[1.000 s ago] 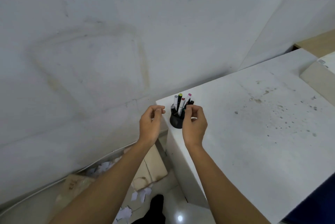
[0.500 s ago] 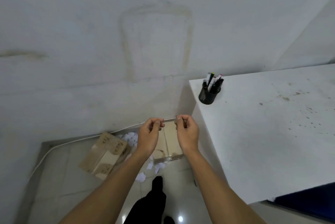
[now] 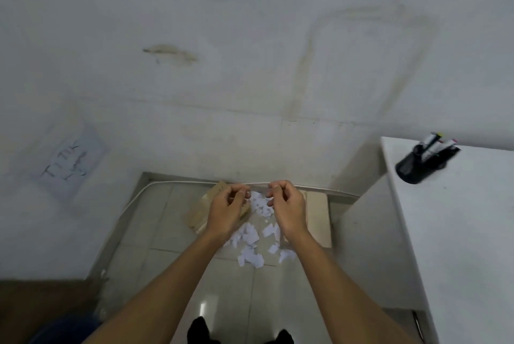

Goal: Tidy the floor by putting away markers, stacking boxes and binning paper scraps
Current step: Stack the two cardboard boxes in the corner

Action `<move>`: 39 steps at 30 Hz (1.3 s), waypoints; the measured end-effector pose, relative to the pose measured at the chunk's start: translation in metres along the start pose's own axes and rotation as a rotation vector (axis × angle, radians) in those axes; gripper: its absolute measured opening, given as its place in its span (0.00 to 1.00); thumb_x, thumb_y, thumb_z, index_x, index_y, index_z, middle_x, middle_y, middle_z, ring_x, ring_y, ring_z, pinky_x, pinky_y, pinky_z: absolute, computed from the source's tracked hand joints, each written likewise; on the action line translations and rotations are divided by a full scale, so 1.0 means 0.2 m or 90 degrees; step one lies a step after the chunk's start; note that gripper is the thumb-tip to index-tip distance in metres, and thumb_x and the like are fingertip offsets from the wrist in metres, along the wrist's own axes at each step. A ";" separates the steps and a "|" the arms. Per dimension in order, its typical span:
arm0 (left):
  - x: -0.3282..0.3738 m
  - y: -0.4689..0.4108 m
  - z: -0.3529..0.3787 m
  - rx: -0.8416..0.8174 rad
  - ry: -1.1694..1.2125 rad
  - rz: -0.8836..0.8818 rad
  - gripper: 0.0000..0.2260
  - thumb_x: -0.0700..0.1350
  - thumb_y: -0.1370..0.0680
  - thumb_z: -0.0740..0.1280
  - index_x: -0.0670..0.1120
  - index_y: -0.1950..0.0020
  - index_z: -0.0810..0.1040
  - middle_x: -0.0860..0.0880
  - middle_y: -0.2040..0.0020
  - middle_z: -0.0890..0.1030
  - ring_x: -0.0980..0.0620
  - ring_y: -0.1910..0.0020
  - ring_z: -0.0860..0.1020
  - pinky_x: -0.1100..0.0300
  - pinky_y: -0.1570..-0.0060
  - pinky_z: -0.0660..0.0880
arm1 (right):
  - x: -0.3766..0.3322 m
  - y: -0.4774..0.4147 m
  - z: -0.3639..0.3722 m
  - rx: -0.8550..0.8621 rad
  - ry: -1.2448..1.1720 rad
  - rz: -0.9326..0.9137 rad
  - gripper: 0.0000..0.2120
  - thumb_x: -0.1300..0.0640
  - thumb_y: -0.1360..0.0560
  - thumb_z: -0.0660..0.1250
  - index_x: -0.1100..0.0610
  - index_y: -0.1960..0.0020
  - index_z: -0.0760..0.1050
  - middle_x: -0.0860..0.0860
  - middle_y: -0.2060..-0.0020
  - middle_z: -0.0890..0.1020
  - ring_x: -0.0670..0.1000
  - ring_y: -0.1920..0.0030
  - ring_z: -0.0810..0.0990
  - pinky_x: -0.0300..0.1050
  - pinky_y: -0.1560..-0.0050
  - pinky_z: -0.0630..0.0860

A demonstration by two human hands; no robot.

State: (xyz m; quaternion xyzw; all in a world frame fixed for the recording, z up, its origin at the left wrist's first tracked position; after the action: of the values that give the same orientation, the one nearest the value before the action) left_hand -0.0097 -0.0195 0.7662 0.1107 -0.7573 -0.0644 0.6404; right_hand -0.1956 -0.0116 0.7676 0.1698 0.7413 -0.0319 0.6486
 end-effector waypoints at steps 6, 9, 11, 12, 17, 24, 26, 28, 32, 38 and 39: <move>-0.24 -0.21 -0.35 0.031 -0.030 -0.028 0.08 0.42 0.18 0.63 0.47 0.51 0.81 0.48 0.53 0.85 0.51 0.52 0.82 0.66 0.57 0.74 | 0.14 -0.12 0.45 -0.061 0.072 0.010 0.08 0.59 0.19 0.62 0.57 0.54 0.79 0.51 0.60 0.83 0.52 0.57 0.82 0.43 0.57 0.79; -0.45 -0.35 -0.46 0.033 -0.062 -0.024 0.08 0.42 0.19 0.63 0.47 0.51 0.82 0.51 0.53 0.84 0.56 0.52 0.81 0.68 0.56 0.73 | 0.34 -0.23 0.65 -0.071 0.105 0.024 0.09 0.58 0.19 0.63 0.55 0.55 0.79 0.48 0.60 0.84 0.49 0.59 0.82 0.32 0.63 0.76; -0.63 -0.45 -0.49 0.019 -0.108 -0.016 0.08 0.42 0.19 0.63 0.49 0.52 0.81 0.55 0.53 0.83 0.60 0.53 0.80 0.71 0.57 0.72 | 0.53 -0.30 0.77 -0.074 0.124 0.026 0.09 0.57 0.19 0.63 0.56 0.54 0.79 0.48 0.60 0.83 0.46 0.60 0.81 0.29 0.65 0.73; -0.74 -0.51 -0.49 0.009 -0.128 -0.015 0.08 0.42 0.19 0.64 0.50 0.52 0.81 0.55 0.52 0.83 0.60 0.52 0.79 0.71 0.57 0.72 | 0.63 -0.35 0.83 -0.076 0.136 0.021 0.08 0.58 0.19 0.63 0.57 0.54 0.79 0.49 0.60 0.83 0.47 0.60 0.81 0.31 0.64 0.73; -1.43 -0.92 -0.48 0.010 -0.206 0.003 0.08 0.43 0.20 0.64 0.55 0.52 0.79 0.62 0.52 0.79 0.65 0.52 0.77 0.73 0.56 0.71 | 1.31 -0.62 1.08 -0.043 0.194 0.010 0.07 0.57 0.20 0.64 0.56 0.53 0.78 0.52 0.57 0.82 0.51 0.55 0.80 0.48 0.52 0.79; -2.27 -1.34 -0.29 -0.026 -0.300 0.093 0.08 0.43 0.20 0.64 0.57 0.51 0.78 0.56 0.47 0.79 0.61 0.46 0.75 0.70 0.48 0.69 | 2.14 -0.82 1.35 0.000 0.299 -0.132 0.04 0.60 0.21 0.64 0.57 0.51 0.78 0.50 0.54 0.79 0.51 0.51 0.76 0.43 0.51 0.72; -2.43 -1.46 -0.25 -0.027 -0.343 0.118 0.06 0.44 0.20 0.64 0.55 0.50 0.78 0.52 0.45 0.79 0.53 0.43 0.76 0.57 0.44 0.73 | 2.30 -0.88 1.42 0.020 0.336 -0.151 0.04 0.60 0.22 0.65 0.59 0.50 0.78 0.54 0.51 0.80 0.55 0.47 0.76 0.49 0.46 0.74; -2.56 -1.56 -0.25 -0.008 -0.378 0.125 0.05 0.45 0.21 0.65 0.52 0.48 0.79 0.49 0.42 0.78 0.48 0.42 0.76 0.50 0.41 0.74 | 2.42 -0.93 1.45 0.061 0.384 -0.164 0.06 0.58 0.23 0.66 0.59 0.48 0.78 0.56 0.47 0.78 0.57 0.44 0.74 0.52 0.43 0.73; -2.81 -1.74 -0.28 0.034 -0.541 0.125 0.14 0.52 0.21 0.64 0.50 0.37 0.76 0.46 0.33 0.74 0.44 0.34 0.71 0.47 0.36 0.70 | 2.68 -1.03 1.51 0.105 0.484 -0.083 0.19 0.48 0.24 0.66 0.57 0.38 0.73 0.57 0.30 0.67 0.59 0.30 0.64 0.60 0.33 0.67; -3.10 -1.92 -0.38 0.106 -0.707 0.034 0.32 0.67 0.23 0.55 0.50 0.24 0.60 0.44 0.20 0.55 0.38 0.21 0.49 0.33 0.27 0.48 | 2.97 -1.01 1.58 0.115 0.410 0.028 0.39 0.44 0.24 0.67 0.57 0.23 0.51 0.60 0.22 0.44 0.62 0.23 0.53 0.61 0.34 0.70; -3.11 -1.93 -0.42 0.140 -0.719 0.024 0.34 0.69 0.24 0.53 0.51 0.24 0.59 0.42 0.20 0.56 0.36 0.21 0.49 0.32 0.27 0.47 | 3.01 -1.00 1.60 0.101 0.368 0.044 0.40 0.44 0.23 0.66 0.57 0.22 0.48 0.61 0.22 0.43 0.63 0.26 0.60 0.57 0.36 0.71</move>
State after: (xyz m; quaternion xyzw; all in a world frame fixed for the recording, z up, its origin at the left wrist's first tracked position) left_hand 0.2020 -0.2342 0.0933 0.1116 -0.9859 -0.0232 0.1226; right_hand -0.0112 -0.1586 0.0972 0.2474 0.8840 -0.0182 0.3962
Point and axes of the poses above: each hand's wrist, its own y-axis away from the middle knuckle, its own z-axis out of the palm, x = y × z, the point moved 10 cm from there along -y, towards the middle knuckle
